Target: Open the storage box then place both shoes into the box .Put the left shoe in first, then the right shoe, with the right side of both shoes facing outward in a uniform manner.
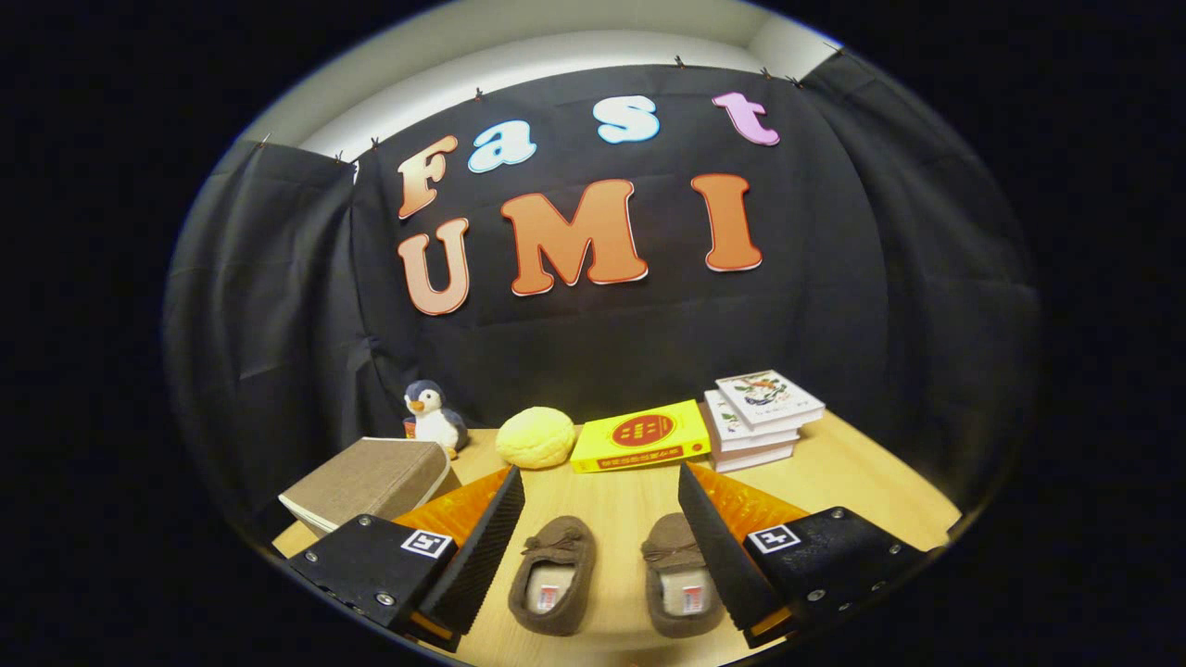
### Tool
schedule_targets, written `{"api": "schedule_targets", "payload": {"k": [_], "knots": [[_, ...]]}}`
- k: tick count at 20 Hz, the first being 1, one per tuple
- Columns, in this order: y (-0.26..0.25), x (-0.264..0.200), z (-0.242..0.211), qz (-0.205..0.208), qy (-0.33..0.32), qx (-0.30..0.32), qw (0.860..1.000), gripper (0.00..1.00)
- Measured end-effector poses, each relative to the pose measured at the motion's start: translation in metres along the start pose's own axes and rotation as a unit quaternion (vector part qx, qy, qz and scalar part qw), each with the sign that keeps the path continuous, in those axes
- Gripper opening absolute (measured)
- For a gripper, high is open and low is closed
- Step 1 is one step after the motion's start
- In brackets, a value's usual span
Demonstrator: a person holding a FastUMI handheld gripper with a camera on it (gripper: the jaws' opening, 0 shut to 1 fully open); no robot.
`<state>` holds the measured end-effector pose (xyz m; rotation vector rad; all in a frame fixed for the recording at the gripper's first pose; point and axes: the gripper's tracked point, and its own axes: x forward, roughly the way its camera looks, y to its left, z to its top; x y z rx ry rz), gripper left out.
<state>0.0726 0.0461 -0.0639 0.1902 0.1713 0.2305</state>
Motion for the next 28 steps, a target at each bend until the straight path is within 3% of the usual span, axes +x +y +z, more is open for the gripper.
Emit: {"api": "schedule_targets", "payload": {"k": [2, 6, 9, 13, 16, 21, 28], "knots": [[0.018, 0.012, -0.016, 0.04, 0.033, 0.077, 0.996, 1.0], [0.06, 0.036, -0.032, 0.122, 0.075, 0.197, 0.97, 0.98], [0.104, 0.044, -0.05, 0.209, 0.133, 0.271, 0.93, 0.98], [0.142, 0.057, -0.072, 0.269, 0.192, 0.348, 0.877, 0.98], [0.165, 0.064, -0.084, 0.299, 0.226, 0.401, 0.836, 0.98], [0.188, 0.069, -0.108, 0.33, 0.273, 0.424, 0.798, 0.98], [0.203, 0.076, -0.135, 0.347, 0.311, 0.439, 0.768, 0.98]]}}
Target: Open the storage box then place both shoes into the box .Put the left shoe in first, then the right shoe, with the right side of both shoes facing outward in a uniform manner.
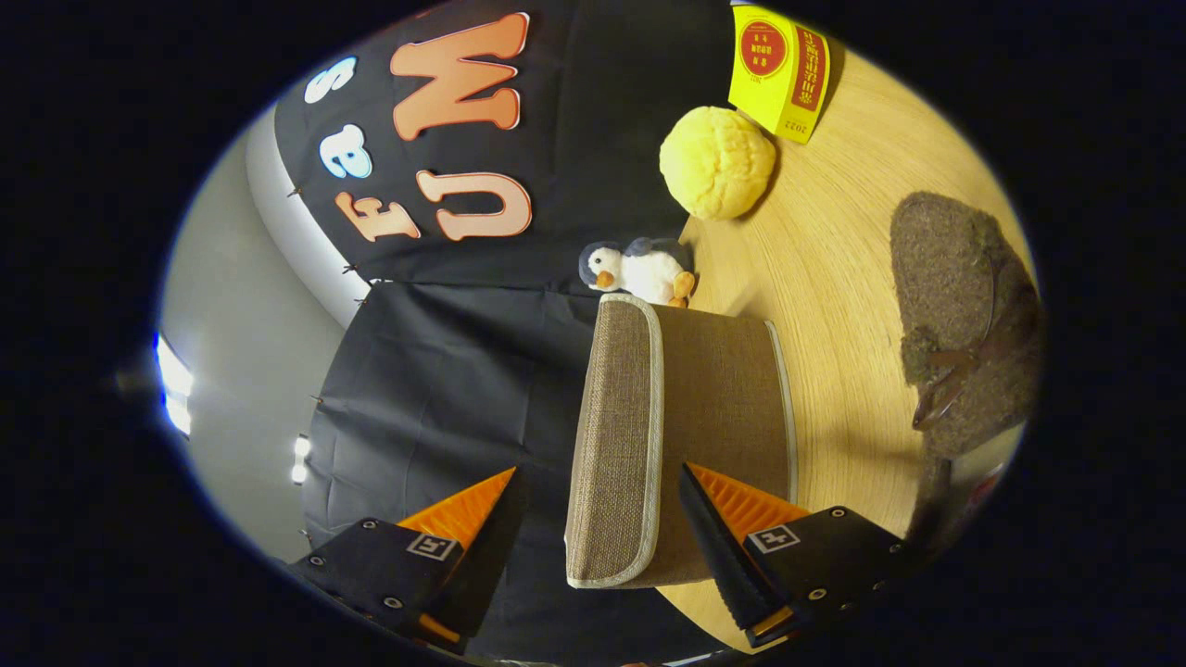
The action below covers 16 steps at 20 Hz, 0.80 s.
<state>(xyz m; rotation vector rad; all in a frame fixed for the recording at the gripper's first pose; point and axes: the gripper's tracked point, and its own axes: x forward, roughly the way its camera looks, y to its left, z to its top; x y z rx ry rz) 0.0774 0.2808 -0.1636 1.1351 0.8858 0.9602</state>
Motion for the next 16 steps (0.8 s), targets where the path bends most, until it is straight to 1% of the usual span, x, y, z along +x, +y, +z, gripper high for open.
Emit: {"api": "schedule_targets", "payload": {"k": [3, 7, 11, 16], "knots": [[-0.003, 0.007, -0.008, 0.009, 0.019, 0.01, 1.0, 0.98], [0.009, 0.015, -0.012, 0.046, 0.033, 0.04, 0.998, 0.97], [0.009, 0.018, -0.013, 0.056, 0.037, 0.039, 0.997, 0.98], [0.015, 0.01, -0.007, 0.072, 0.03, 0.038, 0.996, 0.96]]}}
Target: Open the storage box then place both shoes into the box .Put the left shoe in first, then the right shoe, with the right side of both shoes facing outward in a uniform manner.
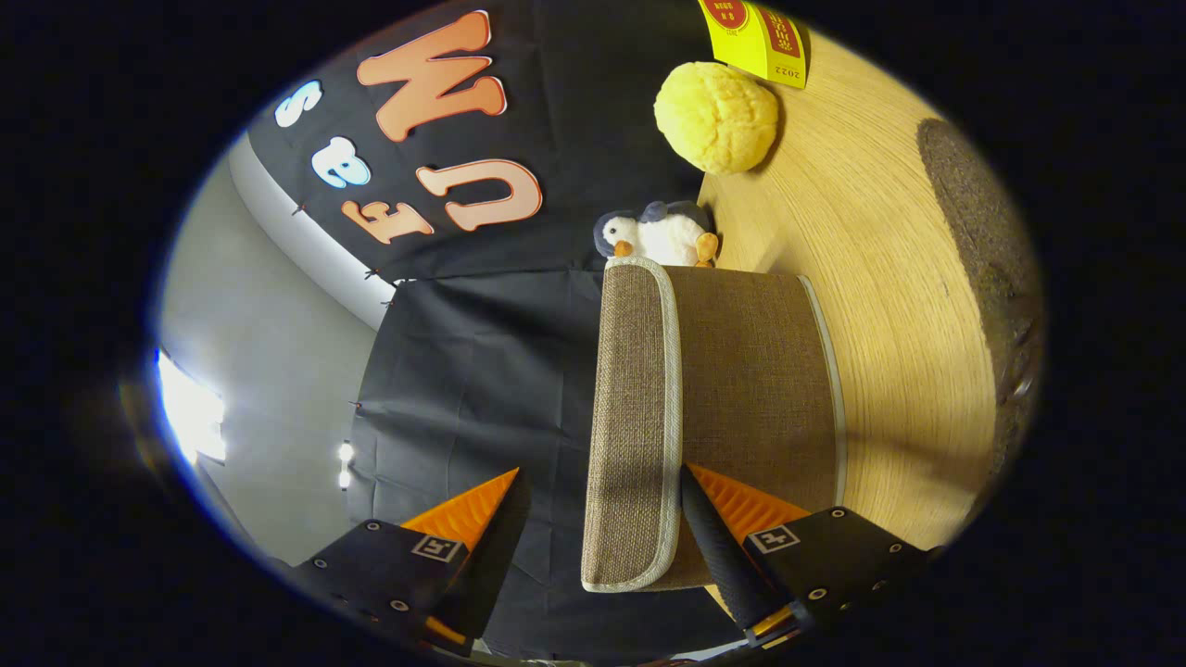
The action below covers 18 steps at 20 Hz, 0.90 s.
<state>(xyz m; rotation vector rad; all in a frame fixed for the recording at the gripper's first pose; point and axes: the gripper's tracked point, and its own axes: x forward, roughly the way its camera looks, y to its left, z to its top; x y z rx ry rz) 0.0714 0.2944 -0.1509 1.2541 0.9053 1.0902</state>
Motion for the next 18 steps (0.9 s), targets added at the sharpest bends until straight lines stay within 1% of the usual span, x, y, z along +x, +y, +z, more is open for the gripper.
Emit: {"api": "schedule_targets", "payload": {"k": [2, 4, 6, 8, 10, 11, 12, 13, 14, 16, 18], "knots": [[0.014, -0.004, 0.007, 0.026, -0.013, -0.008, 1.0, 0.95], [0.031, -0.013, 0.018, 0.052, -0.034, -0.019, 0.998, 0.91], [0.033, -0.013, 0.026, 0.051, -0.052, -0.028, 0.997, 0.89], [0.028, -0.009, 0.022, 0.035, -0.048, -0.033, 0.998, 0.86], [0.022, -0.004, 0.021, 0.017, -0.05, -0.042, 0.998, 0.72], [0.016, -0.002, 0.022, -0.002, -0.053, -0.046, 0.998, 0.55], [0.002, 0.0, 0.023, -0.036, -0.059, -0.052, 0.996, 0.34], [-0.009, 0.0, 0.024, -0.06, -0.06, -0.054, 0.995, 0.12], [0.0, 0.003, 0.022, -0.059, -0.063, -0.049, 0.995, 0.03], [0.008, 0.002, 0.022, -0.074, -0.076, -0.075, 0.991, 0.01], [0.021, 0.003, 0.02, -0.078, -0.083, -0.082, 0.99, 0.01]]}}
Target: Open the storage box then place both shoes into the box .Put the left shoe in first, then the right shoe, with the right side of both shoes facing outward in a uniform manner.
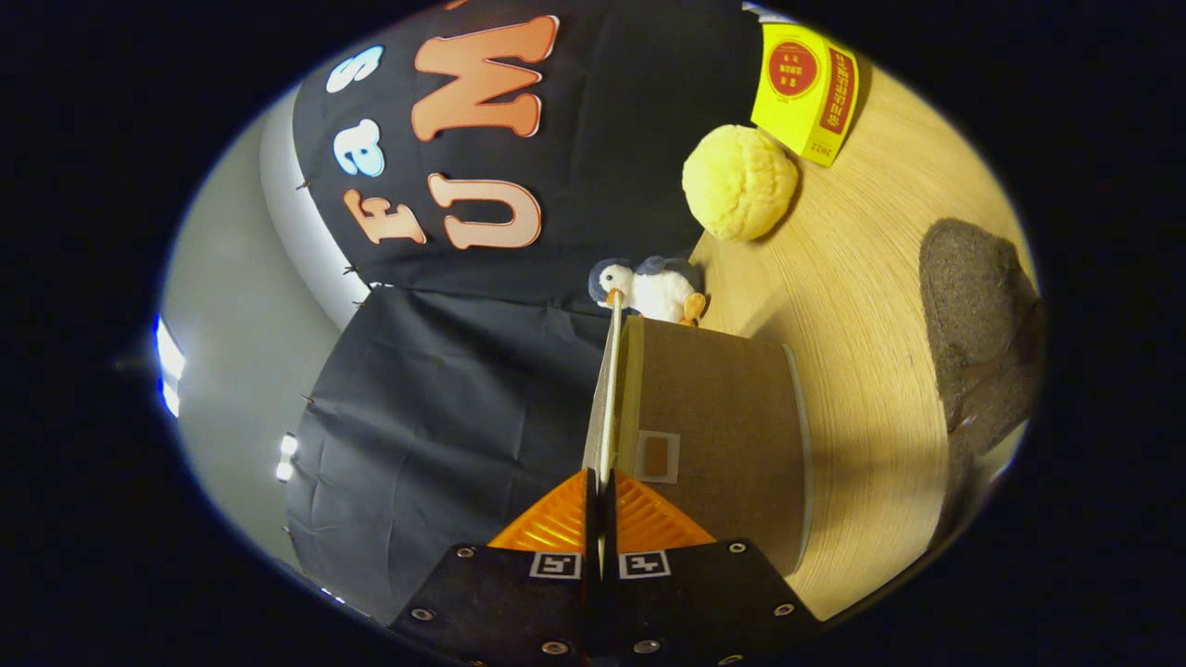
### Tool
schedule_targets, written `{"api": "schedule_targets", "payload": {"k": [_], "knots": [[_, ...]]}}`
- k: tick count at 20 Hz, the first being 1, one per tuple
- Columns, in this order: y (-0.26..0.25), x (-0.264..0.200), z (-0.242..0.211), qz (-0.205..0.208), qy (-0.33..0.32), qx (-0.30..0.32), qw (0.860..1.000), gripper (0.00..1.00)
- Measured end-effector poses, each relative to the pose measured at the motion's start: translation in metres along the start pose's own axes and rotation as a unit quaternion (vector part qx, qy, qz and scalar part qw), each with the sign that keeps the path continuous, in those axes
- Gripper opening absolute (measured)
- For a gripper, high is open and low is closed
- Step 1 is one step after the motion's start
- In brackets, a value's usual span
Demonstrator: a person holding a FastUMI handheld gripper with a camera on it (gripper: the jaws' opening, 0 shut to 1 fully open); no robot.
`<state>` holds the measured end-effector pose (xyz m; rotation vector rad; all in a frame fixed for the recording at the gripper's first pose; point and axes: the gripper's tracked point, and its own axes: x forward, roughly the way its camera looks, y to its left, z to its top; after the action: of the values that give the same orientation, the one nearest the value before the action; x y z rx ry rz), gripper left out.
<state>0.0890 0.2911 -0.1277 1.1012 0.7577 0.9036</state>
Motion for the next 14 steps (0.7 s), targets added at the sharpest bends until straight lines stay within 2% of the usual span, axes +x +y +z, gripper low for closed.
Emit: {"api": "schedule_targets", "payload": {"k": [6, 14], "knots": [[0.055, 0.005, 0.006, -0.02, -0.045, -0.04, 0.998, 0.01], [0.151, 0.043, -0.012, -0.088, -0.092, -0.141, 0.982, 0.01]]}}
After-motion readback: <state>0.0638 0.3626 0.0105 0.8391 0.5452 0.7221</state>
